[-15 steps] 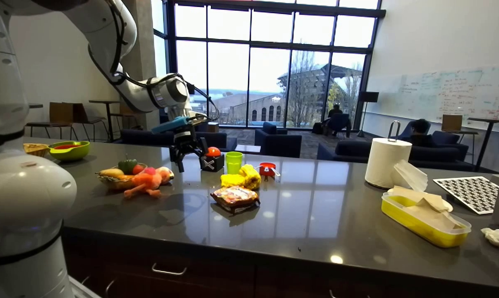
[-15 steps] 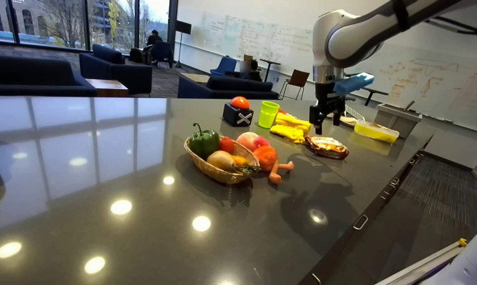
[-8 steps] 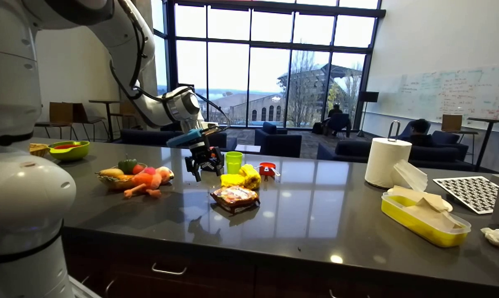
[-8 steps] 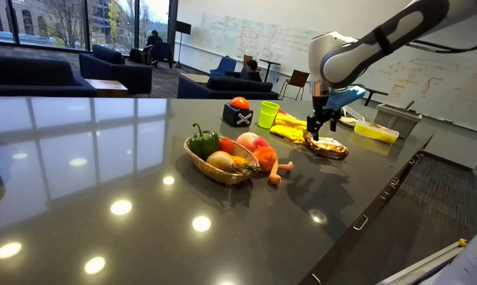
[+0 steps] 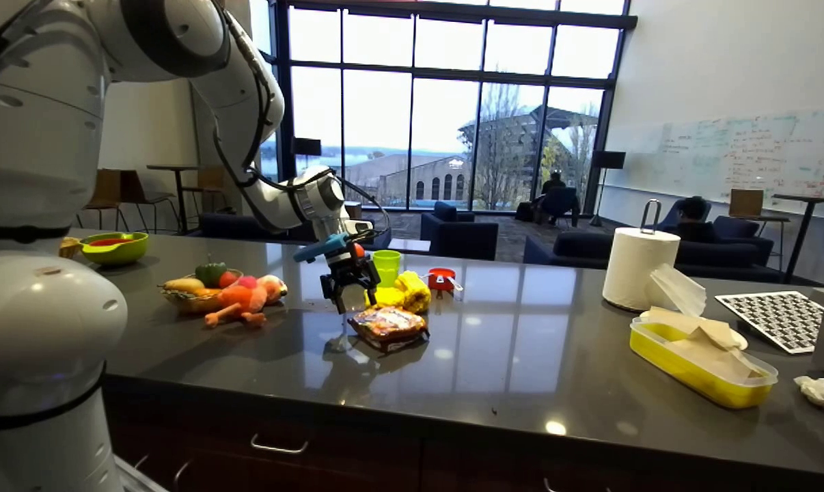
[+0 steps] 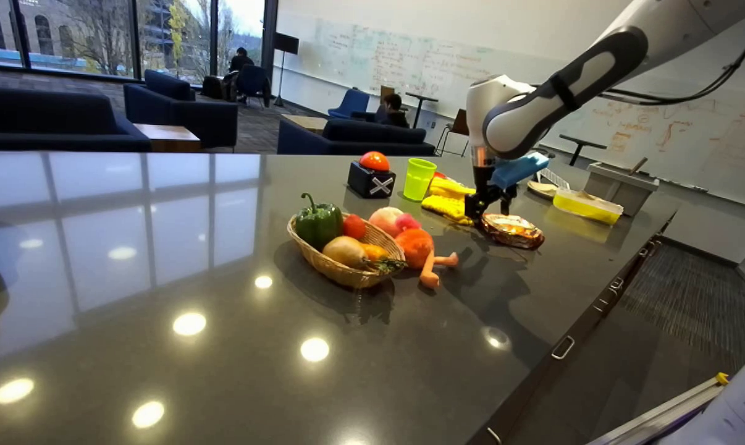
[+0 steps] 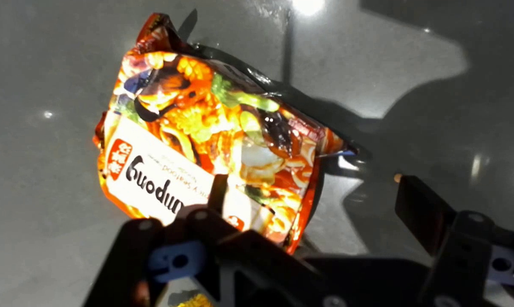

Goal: Move the orange packet to the left side of the black box

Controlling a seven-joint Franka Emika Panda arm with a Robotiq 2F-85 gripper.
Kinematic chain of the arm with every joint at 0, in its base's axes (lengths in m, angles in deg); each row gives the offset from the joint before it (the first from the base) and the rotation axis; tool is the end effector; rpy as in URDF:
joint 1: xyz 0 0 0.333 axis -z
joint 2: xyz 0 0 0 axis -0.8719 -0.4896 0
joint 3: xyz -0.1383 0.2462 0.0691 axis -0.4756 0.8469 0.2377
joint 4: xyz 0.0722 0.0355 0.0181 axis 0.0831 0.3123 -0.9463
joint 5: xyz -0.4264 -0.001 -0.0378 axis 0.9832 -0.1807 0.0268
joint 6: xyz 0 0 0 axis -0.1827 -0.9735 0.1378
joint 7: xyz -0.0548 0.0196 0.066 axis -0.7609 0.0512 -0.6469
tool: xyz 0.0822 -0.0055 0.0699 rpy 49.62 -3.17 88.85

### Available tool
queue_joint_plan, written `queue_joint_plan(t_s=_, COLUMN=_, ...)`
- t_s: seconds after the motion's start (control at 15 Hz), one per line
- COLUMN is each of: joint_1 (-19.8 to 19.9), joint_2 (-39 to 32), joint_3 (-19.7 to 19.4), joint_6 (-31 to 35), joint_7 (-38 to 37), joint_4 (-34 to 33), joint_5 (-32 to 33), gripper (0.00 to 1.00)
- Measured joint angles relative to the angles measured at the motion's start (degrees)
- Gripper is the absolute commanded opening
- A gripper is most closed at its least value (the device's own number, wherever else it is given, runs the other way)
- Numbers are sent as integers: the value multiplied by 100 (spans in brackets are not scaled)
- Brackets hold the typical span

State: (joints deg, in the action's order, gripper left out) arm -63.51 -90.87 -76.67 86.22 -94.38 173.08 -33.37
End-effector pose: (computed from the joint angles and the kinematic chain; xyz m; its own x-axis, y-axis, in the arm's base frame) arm 0.5773 0.0131 0.2326 0.9934 0.0464 -0.1045 0.0849 -0.9111 0.4034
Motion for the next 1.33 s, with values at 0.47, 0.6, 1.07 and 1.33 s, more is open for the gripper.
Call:
queue_joint_plan(t_s=0.47, joint_1=-95, joint_2=-396, joint_3=-278, joint_6=-15, joint_7=-55, joint_4=-132, joint_5=340, gripper=63)
queue_joint_plan(t_s=0.6, joint_1=-143, joint_2=-387, joint_3=-286, joint_6=-37, joint_7=-56, joint_4=-134, joint_5=355, gripper=49)
queue_joint_plan(t_s=1.07, joint_1=-330, joint_2=-260, joint_3=-291, joint_6=-402, joint_7=-92, joint_4=-152, joint_5=506, gripper=8)
queue_joint_plan(t_s=1.33, joint_1=-460, joint_2=-135, joint_3=-241, joint_6=-620, joint_7=-182, joint_4=-119, joint_5=506, gripper=6)
